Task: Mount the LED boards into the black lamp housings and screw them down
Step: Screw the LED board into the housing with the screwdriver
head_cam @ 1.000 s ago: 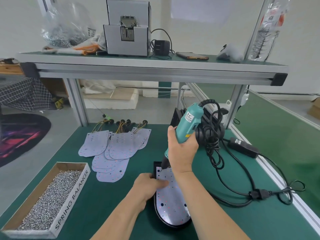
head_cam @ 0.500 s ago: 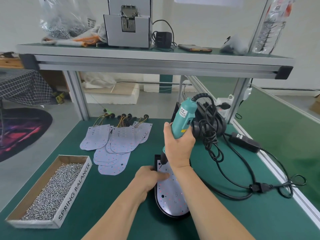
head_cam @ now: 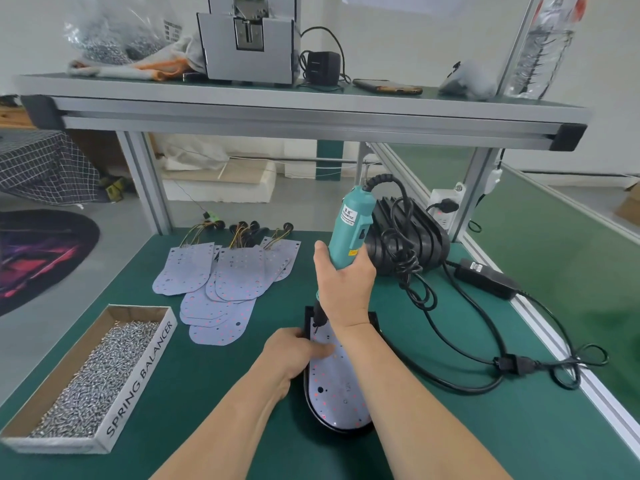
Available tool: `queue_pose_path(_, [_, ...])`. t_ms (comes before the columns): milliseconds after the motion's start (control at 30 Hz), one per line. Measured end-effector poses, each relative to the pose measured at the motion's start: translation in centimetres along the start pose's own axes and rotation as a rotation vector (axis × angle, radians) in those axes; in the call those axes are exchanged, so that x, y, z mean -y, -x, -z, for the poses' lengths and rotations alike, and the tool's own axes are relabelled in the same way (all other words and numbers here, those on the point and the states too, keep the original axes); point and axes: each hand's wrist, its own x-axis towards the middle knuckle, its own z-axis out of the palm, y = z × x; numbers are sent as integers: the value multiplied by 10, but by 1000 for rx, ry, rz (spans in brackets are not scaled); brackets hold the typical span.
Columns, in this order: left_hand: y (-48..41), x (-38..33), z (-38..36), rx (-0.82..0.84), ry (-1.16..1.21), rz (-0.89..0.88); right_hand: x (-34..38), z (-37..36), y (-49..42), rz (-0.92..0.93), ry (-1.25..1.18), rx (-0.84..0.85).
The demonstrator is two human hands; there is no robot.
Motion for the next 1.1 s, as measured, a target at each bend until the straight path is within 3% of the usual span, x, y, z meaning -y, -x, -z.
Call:
queue_pose_path(267, [5, -7, 1, 20, 17, 22, 15, 7, 3, 20, -25, -7])
queue_pose_path(433, [7, -10, 3, 40, -1, 34, 60, 47, -30, 13, -173, -237])
queue_pose_path(600, [9, -9, 4, 55, -22, 22, 54, 137, -46, 40, 35, -448])
queue_pose_path(800, [14, -10, 4, 45, -88, -3, 3, 214, -27, -247, 163, -535])
queue_pose_path(933, [15, -9, 3, 8, -107, -20, -26, 234, -12, -448, 253, -472])
queue_pose_path(1100, [20, -6, 4, -100, -176, -54, -45, 240, 3, -518, 397, -374])
